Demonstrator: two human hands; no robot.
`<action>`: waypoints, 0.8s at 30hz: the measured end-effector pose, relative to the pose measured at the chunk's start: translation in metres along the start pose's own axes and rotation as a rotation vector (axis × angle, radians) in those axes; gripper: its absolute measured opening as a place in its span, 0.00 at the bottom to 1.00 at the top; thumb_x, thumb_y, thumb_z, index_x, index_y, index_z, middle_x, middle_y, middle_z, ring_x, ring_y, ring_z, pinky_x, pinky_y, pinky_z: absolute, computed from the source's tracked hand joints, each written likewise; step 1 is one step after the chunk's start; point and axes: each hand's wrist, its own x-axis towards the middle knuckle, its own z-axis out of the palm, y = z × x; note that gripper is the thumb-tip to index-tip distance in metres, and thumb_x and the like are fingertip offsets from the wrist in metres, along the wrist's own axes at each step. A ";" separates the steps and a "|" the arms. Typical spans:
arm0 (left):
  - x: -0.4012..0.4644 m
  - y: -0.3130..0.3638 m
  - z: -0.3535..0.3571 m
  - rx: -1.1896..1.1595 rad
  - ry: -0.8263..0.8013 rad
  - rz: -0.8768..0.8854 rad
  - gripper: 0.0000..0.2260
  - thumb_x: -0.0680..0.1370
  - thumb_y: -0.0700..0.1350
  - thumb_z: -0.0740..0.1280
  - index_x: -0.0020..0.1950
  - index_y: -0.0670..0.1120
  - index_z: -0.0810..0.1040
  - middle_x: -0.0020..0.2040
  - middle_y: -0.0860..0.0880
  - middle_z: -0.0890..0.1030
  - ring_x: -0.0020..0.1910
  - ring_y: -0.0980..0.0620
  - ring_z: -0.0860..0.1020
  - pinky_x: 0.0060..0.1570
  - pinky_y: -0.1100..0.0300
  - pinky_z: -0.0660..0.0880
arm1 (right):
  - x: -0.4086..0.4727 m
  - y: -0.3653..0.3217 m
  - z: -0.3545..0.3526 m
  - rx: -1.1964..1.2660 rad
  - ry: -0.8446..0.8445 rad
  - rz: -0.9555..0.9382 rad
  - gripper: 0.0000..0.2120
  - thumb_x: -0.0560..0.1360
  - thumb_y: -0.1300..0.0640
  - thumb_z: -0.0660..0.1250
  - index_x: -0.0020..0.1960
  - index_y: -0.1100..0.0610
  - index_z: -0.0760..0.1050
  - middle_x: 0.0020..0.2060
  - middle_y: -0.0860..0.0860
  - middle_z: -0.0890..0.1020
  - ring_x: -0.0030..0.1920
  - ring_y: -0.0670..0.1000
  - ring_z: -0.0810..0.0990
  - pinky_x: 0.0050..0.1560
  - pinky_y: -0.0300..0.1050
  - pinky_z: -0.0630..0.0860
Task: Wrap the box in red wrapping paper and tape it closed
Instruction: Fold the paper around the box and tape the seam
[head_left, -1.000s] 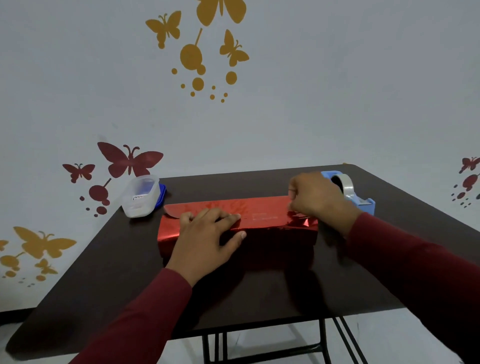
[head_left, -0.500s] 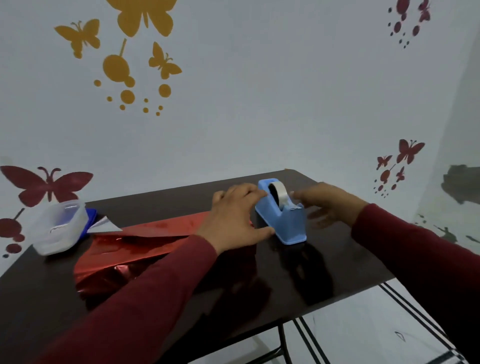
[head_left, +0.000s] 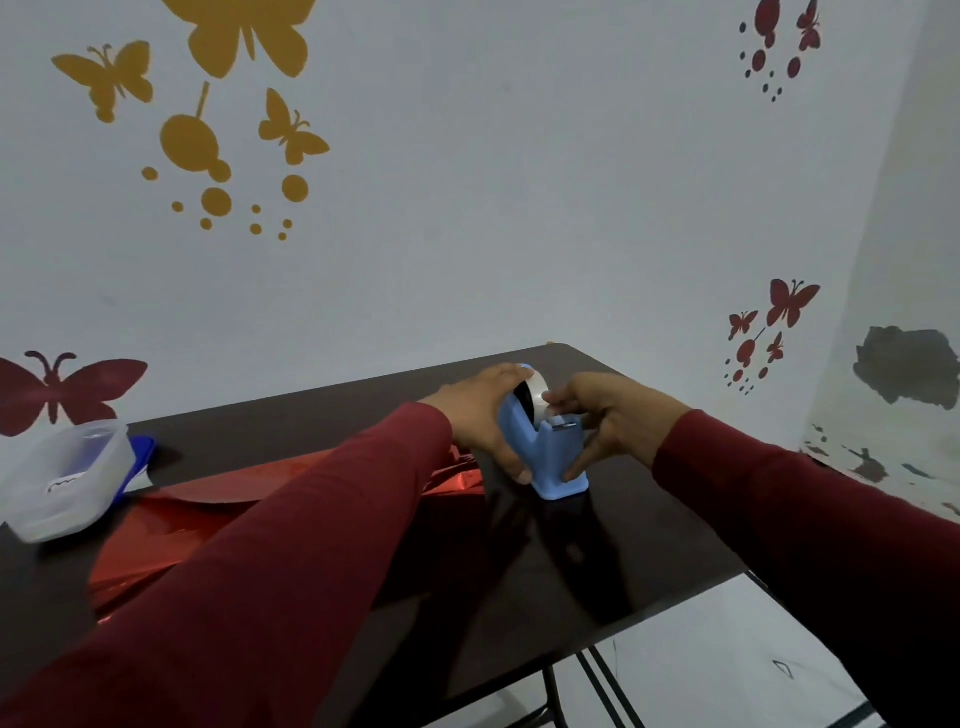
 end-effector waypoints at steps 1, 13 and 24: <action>-0.001 0.001 -0.001 0.015 0.011 0.008 0.64 0.53 0.67 0.83 0.82 0.63 0.51 0.82 0.63 0.53 0.80 0.53 0.61 0.74 0.41 0.67 | 0.002 0.001 0.000 0.054 -0.003 -0.026 0.11 0.83 0.58 0.65 0.63 0.61 0.78 0.66 0.54 0.74 0.72 0.62 0.68 0.49 0.79 0.72; -0.005 0.016 -0.001 0.182 0.041 0.077 0.54 0.59 0.65 0.82 0.80 0.64 0.60 0.81 0.60 0.54 0.79 0.51 0.60 0.70 0.35 0.66 | -0.011 0.063 0.004 0.509 0.160 -0.462 0.12 0.73 0.66 0.72 0.56 0.64 0.83 0.52 0.52 0.85 0.55 0.54 0.84 0.61 0.57 0.80; -0.001 0.021 0.000 0.210 0.058 0.076 0.49 0.59 0.64 0.82 0.77 0.63 0.66 0.77 0.62 0.59 0.76 0.53 0.64 0.66 0.39 0.70 | -0.004 0.097 0.004 0.546 0.152 -0.467 0.12 0.76 0.59 0.76 0.46 0.69 0.84 0.48 0.62 0.87 0.49 0.60 0.88 0.53 0.60 0.85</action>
